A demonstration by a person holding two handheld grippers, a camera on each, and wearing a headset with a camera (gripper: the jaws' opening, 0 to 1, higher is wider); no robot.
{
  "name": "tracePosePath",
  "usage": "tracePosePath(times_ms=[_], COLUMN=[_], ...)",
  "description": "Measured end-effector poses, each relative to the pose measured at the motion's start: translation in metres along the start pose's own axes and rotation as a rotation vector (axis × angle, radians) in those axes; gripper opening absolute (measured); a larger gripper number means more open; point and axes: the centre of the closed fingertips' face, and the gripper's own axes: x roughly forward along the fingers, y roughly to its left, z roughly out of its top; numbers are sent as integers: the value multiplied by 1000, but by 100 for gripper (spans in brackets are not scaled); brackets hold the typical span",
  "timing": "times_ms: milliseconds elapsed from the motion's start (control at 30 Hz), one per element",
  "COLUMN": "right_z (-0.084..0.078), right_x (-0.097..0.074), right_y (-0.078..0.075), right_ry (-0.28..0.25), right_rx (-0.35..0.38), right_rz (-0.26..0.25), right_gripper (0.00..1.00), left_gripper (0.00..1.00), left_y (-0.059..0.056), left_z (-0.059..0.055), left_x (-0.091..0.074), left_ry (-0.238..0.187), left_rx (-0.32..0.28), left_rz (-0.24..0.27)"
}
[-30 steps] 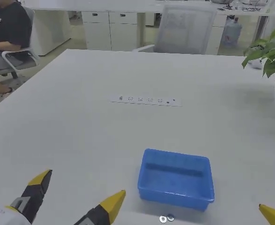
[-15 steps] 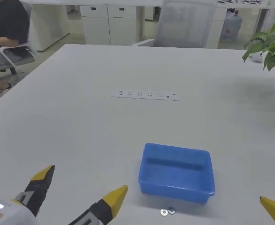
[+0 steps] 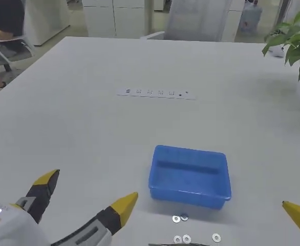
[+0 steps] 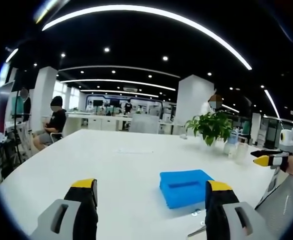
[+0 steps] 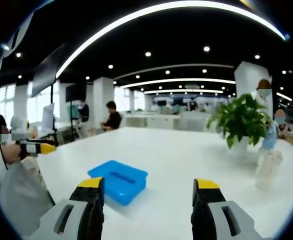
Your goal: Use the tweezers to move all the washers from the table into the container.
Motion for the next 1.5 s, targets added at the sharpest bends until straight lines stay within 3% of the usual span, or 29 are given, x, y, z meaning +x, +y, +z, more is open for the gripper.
tracePosePath(times_ms=[100, 200, 267, 367, 533, 567, 633, 667, 767, 933, 1067, 1167, 1300, 1400, 1500], right_z=[-7, -16, -24, -24, -25, -26, -34, -37, -52, -68, -79, -87, -100, -109, -114], right_x=[2, 4, 4, 9, 23, 27, 32, 34, 40, 45, 50, 51, 50, 49, 50], right_y=[6, 14, 21, 30, 58, 64, 78, 83, 98, 115, 125, 132, 137, 140, 140], right_ry=[60, 130, 197, 224, 263, 264, 293, 304, 354, 402, 439, 464, 518, 547, 567], right_rx=[-40, -60, -72, -95, -166, -184, -152, -149, -185, -233, -269, -284, -342, -381, -404], right_rz=[25, 73, 113, 151, 280, 308, 377, 401, 477, 557, 606, 641, 674, 692, 699], right_gripper=[67, 62, 58, 49, 33, 30, 25, 25, 18, 10, 9, 7, 7, 7, 6], left_gripper=[89, 87, 82, 72, 54, 51, 44, 42, 35, 23, 16, 11, 5, 2, 1], left_y=[-3, -14, -26, -41, -59, -60, -63, -62, -66, -69, -77, -78, -84, -83, -85], left_z=[-2, -13, -23, -38, -63, -66, -74, -76, -85, -102, -113, -124, -132, -138, -145], left_x=[0, 1, 2, 1, -1, -1, -1, 1, 1, 3, 3, 4, 6, 10, 13], left_ry=[16, 88, 160, 242, 383, 401, 456, 463, 528, 609, 657, 701, 728, 746, 763], left_rx=[-1, 14, 48, 90, 127, 132, 127, 136, 164, 281, 320, 410, 458, 548, 588], left_rz=[-25, -90, -156, -251, -400, -412, -452, -458, -516, -602, -670, -714, -763, -792, -813])
